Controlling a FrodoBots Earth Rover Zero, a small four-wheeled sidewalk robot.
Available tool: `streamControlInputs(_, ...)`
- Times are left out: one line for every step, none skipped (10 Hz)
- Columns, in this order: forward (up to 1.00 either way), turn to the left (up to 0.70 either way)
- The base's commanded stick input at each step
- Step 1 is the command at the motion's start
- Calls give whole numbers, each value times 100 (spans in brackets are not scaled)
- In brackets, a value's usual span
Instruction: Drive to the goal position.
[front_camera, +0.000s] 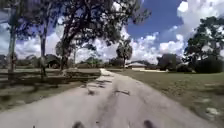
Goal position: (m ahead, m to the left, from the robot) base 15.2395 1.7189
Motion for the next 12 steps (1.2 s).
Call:
streamControlInputs(0, 44)
streamControlInputs(25, 58)
streamControlInputs(66, 37)
streamControlInputs(70, 35)
streamControlInputs(70, 35)
streamControlInputs(70, 35)
streamControlInputs(70, 35)
streamControlInputs(70, 35)
streamControlInputs(70, 35)
streamControlInputs(70, 35)
streamControlInputs(70, 35)
streamControlInputs(70, 35)
